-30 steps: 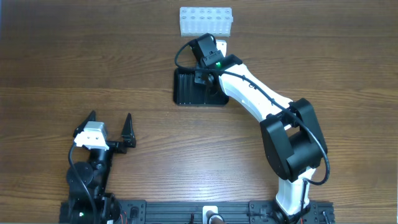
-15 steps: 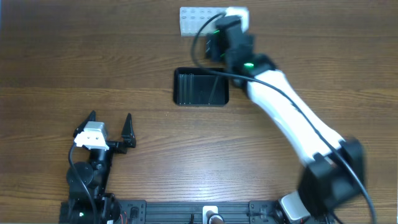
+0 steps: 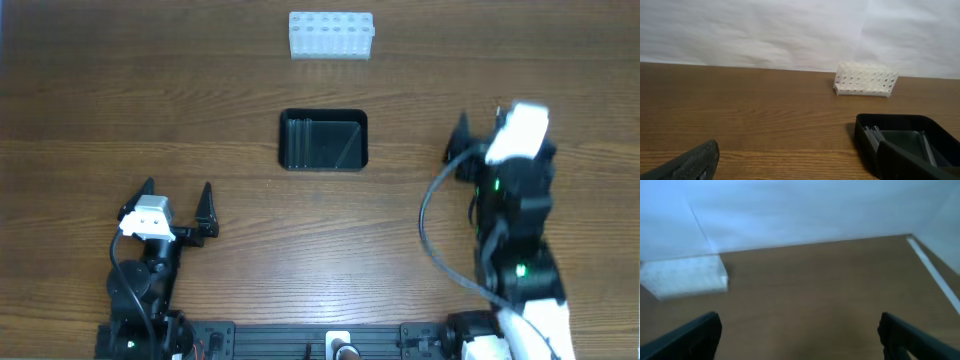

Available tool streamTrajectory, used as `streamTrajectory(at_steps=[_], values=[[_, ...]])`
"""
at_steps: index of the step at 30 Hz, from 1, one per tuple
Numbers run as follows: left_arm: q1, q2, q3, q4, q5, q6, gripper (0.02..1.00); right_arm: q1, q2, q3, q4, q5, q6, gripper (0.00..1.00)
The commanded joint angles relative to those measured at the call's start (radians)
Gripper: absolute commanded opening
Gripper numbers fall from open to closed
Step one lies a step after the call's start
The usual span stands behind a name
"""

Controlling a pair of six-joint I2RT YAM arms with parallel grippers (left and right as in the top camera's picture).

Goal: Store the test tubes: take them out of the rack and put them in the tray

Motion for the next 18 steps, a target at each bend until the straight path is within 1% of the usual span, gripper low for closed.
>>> streamTrajectory(at_steps=[1, 8, 11, 18], values=[[0.005, -0.007, -0.004, -0.002, 0.017, 0.014, 1.0, -0.005, -0.24, -0.208, 0.004, 0.07, -0.036, 0.993], [0.005, -0.007, -0.004, -0.002, 0.017, 0.014, 1.0, -0.005, -0.546, -0.448, 0.045, 0.072, -0.05, 0.991], [0.005, -0.007, -0.004, -0.002, 0.017, 0.014, 1.0, -0.005, -0.608, -0.492, 0.066, 0.071, -0.05, 0.991], [0.005, -0.007, -0.004, -0.002, 0.017, 0.014, 1.0, -0.003, -0.682, -0.542, 0.09, 0.039, -0.054, 0.993]])
